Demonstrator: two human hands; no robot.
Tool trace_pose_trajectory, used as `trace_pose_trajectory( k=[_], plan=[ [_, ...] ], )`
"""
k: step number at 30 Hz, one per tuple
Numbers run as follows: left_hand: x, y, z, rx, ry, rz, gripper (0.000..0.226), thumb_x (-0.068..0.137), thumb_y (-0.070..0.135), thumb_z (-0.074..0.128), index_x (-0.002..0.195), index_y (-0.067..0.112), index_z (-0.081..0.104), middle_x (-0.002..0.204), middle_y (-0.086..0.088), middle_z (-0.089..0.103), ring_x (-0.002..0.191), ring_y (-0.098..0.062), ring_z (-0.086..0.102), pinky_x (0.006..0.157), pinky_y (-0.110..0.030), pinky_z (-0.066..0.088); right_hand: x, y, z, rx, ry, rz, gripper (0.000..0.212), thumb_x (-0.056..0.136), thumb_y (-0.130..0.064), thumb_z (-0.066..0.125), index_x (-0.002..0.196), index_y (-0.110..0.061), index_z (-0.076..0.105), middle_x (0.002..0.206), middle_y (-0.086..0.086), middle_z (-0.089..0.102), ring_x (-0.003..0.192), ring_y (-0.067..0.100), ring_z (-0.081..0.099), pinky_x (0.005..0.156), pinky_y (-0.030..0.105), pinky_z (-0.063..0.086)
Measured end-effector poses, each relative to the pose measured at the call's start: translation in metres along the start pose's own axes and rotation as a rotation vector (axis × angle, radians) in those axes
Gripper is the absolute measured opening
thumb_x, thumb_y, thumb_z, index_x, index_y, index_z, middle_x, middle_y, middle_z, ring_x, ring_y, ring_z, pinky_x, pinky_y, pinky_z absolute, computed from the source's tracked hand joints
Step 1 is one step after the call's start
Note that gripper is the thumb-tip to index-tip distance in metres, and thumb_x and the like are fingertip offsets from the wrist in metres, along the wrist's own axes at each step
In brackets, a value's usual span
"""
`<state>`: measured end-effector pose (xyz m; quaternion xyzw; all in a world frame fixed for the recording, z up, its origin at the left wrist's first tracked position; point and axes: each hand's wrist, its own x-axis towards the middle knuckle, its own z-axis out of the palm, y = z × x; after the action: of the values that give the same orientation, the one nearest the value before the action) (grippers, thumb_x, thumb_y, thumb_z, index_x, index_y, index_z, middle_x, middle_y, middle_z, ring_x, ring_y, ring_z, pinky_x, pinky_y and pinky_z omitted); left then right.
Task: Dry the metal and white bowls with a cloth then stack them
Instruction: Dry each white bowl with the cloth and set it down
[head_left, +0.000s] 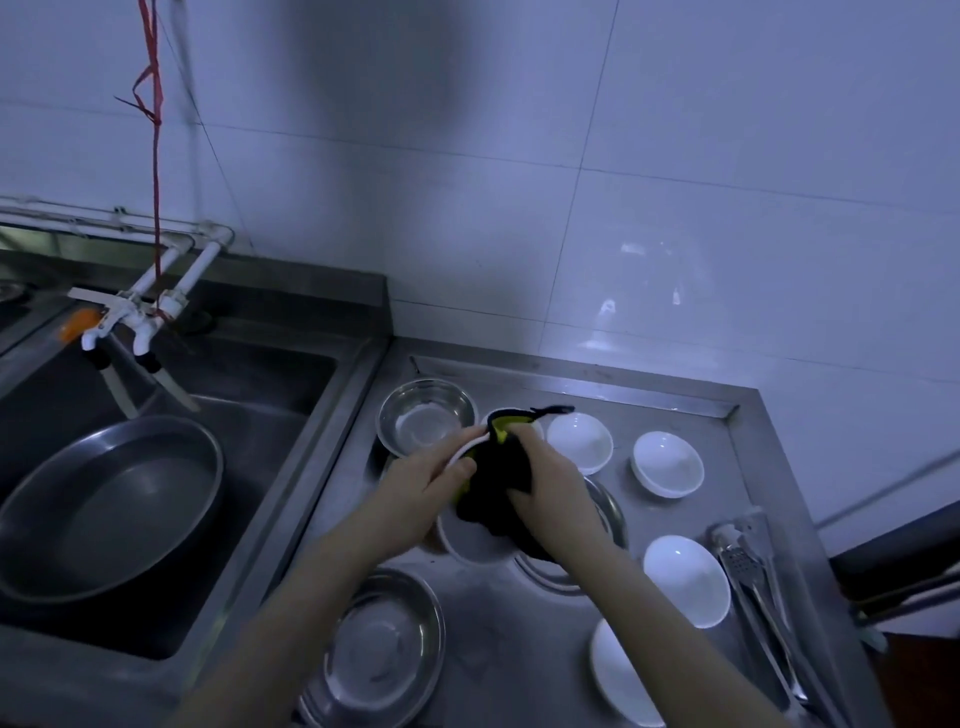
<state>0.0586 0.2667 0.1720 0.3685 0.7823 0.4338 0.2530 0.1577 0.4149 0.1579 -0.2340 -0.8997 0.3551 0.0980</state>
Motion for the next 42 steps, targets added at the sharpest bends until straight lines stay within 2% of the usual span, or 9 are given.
trace_pose_trajectory(
  k=[6, 10, 15, 20, 26, 29, 36, 39, 42],
  plan=[
    [-0.013, 0.011, 0.03, -0.22, 0.318, -0.046, 0.066, 0.099, 0.023, 0.057, 0.151, 0.046, 0.024, 0.115, 0.029, 0.055, 0.091, 0.016, 0.059, 0.082, -0.015, 0.05, -0.005, -0.009, 0.007, 0.349, 0.272, 0.269, 0.045, 0.08, -0.009, 0.06, 0.12, -0.026, 0.048, 0.102, 0.001, 0.066, 0.095, 0.024, 0.06, 0.085, 0.037, 0.048],
    [-0.019, 0.01, 0.066, -0.337, 0.466, 0.005, 0.064, 0.09, 0.022, 0.047, 0.144, 0.053, 0.033, 0.117, 0.017, 0.059, 0.099, -0.002, 0.061, 0.083, -0.025, 0.053, -0.018, -0.013, 0.022, 0.74, 0.282, 0.51, 0.033, 0.082, -0.006, 0.06, 0.109, -0.023, 0.049, 0.101, -0.002, 0.064, 0.096, 0.019, 0.061, 0.092, 0.042, 0.05],
    [-0.015, 0.002, 0.044, -0.157, 0.325, 0.063, 0.065, 0.085, 0.02, 0.041, 0.144, 0.045, 0.038, 0.126, 0.013, 0.059, 0.106, -0.003, 0.059, 0.09, -0.019, 0.048, -0.017, -0.005, 0.004, 0.407, 0.218, 0.31, 0.039, 0.08, -0.01, 0.063, 0.113, -0.022, 0.046, 0.097, 0.001, 0.064, 0.094, 0.026, 0.061, 0.077, 0.031, 0.044],
    [-0.003, 0.0, 0.012, 0.039, 0.05, 0.02, 0.052, 0.09, 0.016, 0.044, 0.133, 0.045, 0.052, 0.09, 0.022, 0.067, 0.083, 0.001, 0.06, 0.072, -0.015, 0.043, -0.005, -0.005, -0.014, -0.306, 0.016, -0.062, 0.04, 0.085, -0.024, 0.057, 0.121, -0.03, 0.042, 0.105, 0.003, 0.064, 0.091, 0.031, 0.062, 0.073, 0.039, 0.051],
    [-0.008, 0.013, 0.041, -0.07, 0.571, 0.102, 0.039, 0.096, 0.032, 0.041, 0.129, 0.033, 0.061, 0.112, 0.022, 0.065, 0.103, 0.01, 0.058, 0.081, -0.006, 0.042, -0.024, -0.019, 0.008, 0.399, 0.252, 0.315, 0.042, 0.082, -0.013, 0.059, 0.12, -0.025, 0.048, 0.101, 0.001, 0.066, 0.093, 0.023, 0.062, 0.082, 0.035, 0.049],
    [-0.01, 0.016, 0.049, -0.13, 0.561, 0.041, 0.039, 0.094, 0.034, 0.041, 0.129, 0.034, 0.06, 0.108, 0.022, 0.064, 0.1, 0.01, 0.057, 0.078, -0.005, 0.043, -0.033, -0.018, 0.021, 0.772, 0.182, 0.52, 0.045, 0.073, -0.013, 0.06, 0.116, -0.025, 0.052, 0.104, 0.0, 0.066, 0.099, 0.021, 0.063, 0.092, 0.042, 0.051],
    [-0.005, 0.009, 0.005, -0.064, 0.078, -0.129, 0.034, 0.092, 0.025, 0.053, 0.115, 0.045, 0.068, 0.101, 0.02, 0.07, 0.1, -0.003, 0.062, 0.09, -0.022, 0.049, -0.018, -0.016, -0.019, -0.086, -0.022, -0.042, 0.063, 0.08, -0.018, 0.059, 0.133, -0.041, 0.034, 0.11, 0.003, 0.065, 0.097, 0.03, 0.063, 0.08, 0.041, 0.051],
    [-0.014, 0.012, 0.014, -0.278, 0.291, -0.181, 0.043, 0.086, 0.046, 0.058, 0.128, 0.053, 0.055, 0.11, 0.012, 0.069, 0.105, -0.008, 0.064, 0.095, -0.037, 0.053, -0.016, -0.023, -0.019, -0.024, 0.045, -0.023, 0.077, 0.085, -0.014, 0.055, 0.144, -0.047, 0.019, 0.113, 0.003, 0.063, 0.097, 0.031, 0.062, 0.083, 0.043, 0.05],
    [-0.034, 0.024, 0.047, -0.395, 0.601, -0.151, 0.045, 0.097, 0.026, 0.058, 0.132, 0.05, 0.044, 0.098, 0.005, 0.067, 0.084, 0.0, 0.065, 0.068, -0.017, 0.051, -0.021, -0.022, -0.009, 0.3, 0.167, 0.146, 0.06, 0.082, -0.01, 0.055, 0.13, -0.041, 0.041, 0.105, -0.001, 0.064, 0.097, 0.025, 0.061, 0.082, 0.036, 0.048]
  ],
)
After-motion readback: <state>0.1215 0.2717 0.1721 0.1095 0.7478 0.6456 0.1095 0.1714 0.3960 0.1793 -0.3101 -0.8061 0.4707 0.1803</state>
